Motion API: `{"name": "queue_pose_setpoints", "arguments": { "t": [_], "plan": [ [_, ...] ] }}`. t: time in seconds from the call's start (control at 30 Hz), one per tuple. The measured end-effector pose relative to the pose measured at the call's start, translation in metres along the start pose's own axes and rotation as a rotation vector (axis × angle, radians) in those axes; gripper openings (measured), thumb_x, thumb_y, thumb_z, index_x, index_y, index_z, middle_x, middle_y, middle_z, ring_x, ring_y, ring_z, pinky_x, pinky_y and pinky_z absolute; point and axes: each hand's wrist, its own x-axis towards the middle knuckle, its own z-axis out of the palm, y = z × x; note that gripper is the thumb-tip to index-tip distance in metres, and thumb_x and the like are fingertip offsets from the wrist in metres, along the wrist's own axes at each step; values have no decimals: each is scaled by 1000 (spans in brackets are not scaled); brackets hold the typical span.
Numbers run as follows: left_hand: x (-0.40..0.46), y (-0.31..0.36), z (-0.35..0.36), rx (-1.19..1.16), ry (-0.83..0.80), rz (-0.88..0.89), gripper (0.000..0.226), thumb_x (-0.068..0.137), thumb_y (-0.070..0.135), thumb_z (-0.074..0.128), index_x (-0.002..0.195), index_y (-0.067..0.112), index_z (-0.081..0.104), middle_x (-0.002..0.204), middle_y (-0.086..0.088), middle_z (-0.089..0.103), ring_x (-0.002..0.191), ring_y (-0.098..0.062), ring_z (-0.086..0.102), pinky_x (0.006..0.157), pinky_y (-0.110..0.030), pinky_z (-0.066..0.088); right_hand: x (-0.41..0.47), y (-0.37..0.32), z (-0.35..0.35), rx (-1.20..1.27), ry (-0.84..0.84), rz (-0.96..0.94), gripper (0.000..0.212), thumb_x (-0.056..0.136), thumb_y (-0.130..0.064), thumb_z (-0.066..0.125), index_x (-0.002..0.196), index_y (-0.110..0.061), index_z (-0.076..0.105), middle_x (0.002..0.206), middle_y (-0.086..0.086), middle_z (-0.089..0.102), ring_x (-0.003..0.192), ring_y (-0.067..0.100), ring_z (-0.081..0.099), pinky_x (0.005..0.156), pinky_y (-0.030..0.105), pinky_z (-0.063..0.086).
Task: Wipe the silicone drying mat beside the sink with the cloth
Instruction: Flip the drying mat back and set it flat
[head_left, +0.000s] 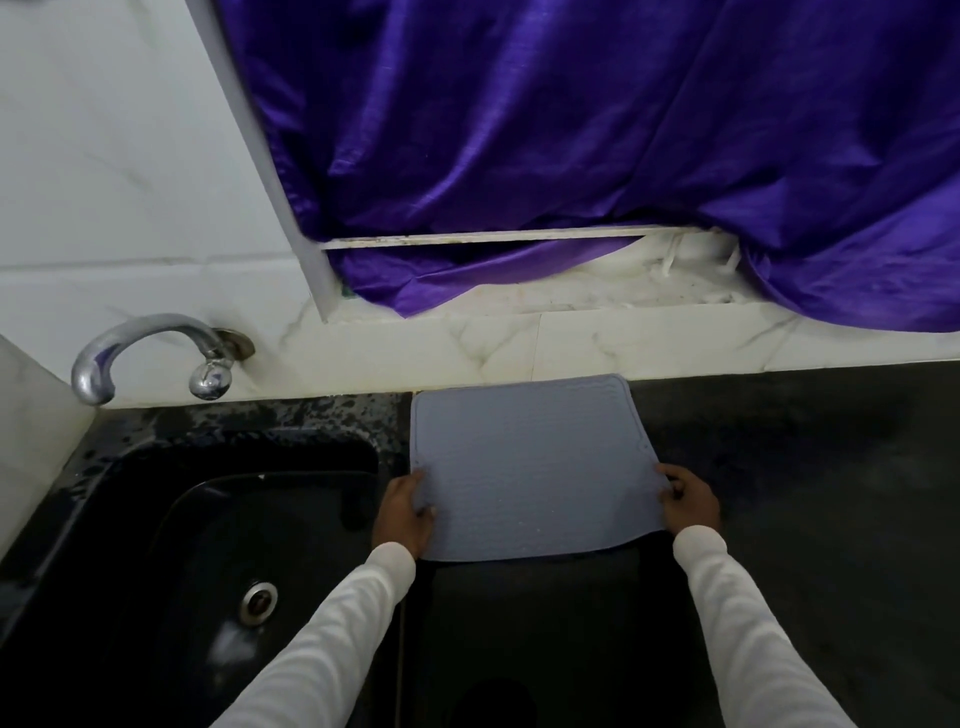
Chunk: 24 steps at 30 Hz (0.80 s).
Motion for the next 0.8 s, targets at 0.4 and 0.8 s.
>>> {"name": "queue_pose_setpoints", "arguments": {
  "t": [0.4, 0.8],
  "plan": [
    [-5, 1, -3, 110, -138, 54, 74, 88, 22, 67, 151, 25, 28, 154, 0, 25, 134, -23, 42, 106, -32, 37, 1, 9, -1, -289, -17, -137, 33, 87, 4, 56, 116, -7, 68, 112, 23, 55, 98, 40, 59, 90, 37, 45],
    [-14, 1, 8, 101, -48, 18, 82, 85, 18, 72, 153, 23, 26, 155, -1, 25, 133, -25, 44, 107, -36, 39, -2, 12, -4, -161, -147, -136, 46, 88, 9, 55, 132, -3, 54, 135, 18, 42, 123, 34, 48, 106, 29, 32]
  ]
}}
